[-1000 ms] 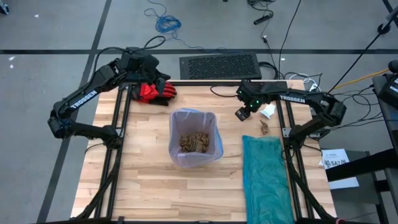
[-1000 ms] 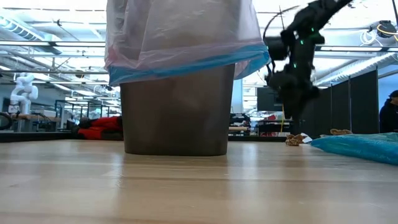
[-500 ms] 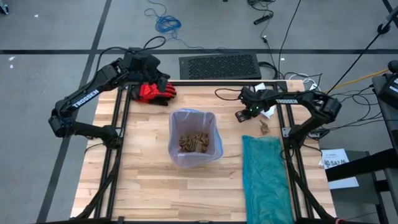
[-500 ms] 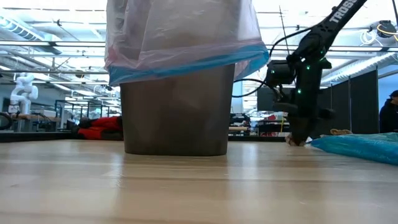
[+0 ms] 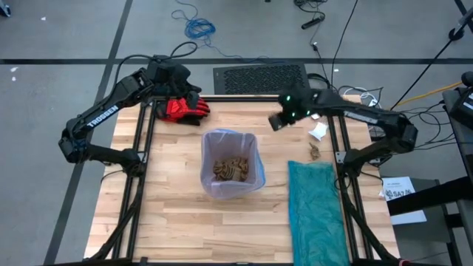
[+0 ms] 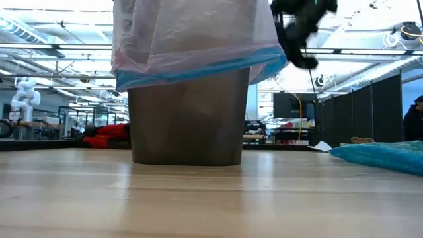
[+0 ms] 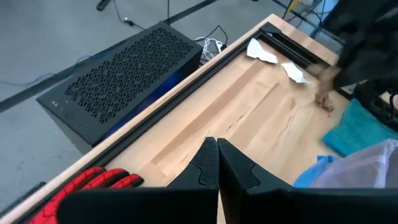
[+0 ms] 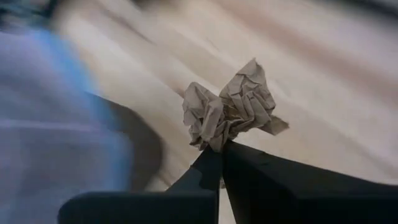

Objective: Place trash/remove bag and relplace
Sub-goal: Put the brown napkin into the trash bin

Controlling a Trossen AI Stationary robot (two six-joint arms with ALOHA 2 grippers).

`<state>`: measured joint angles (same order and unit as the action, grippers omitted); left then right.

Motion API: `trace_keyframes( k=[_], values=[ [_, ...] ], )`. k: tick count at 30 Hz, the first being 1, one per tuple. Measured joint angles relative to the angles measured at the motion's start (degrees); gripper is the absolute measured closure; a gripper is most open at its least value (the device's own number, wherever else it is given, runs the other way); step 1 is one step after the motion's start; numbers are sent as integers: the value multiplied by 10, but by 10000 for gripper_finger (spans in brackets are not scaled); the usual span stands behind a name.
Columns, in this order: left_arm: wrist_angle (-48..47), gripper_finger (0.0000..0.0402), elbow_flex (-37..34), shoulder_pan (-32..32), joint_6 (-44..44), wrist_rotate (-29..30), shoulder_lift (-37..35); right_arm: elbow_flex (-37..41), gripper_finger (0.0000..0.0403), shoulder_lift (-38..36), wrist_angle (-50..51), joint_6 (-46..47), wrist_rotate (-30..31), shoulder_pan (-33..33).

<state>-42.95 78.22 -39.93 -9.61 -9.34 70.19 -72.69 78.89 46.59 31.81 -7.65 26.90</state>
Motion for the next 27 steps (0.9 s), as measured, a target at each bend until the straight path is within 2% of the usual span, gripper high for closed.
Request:
trace_keyframes(
  k=[6,13,15,18,22,27],
  values=[
    [5,401,0,-14,-35,6,0,-201,403,18,-4,-203,-45,-67],
    [15,401,0,-23,-36,6,0,-368,403,144,101,-277,-64,-121],
    [15,401,0,-23,-36,6,0,-400,403,183,126,-282,-92,-137],
    [15,401,0,-22,-35,6,0,-431,397,228,150,-267,-93,-155],
    [14,401,0,-22,-31,6,0,-455,356,246,149,-265,-91,-162],
    [13,401,0,-22,-17,6,0,-457,272,254,152,-221,-88,-172]
  ],
)
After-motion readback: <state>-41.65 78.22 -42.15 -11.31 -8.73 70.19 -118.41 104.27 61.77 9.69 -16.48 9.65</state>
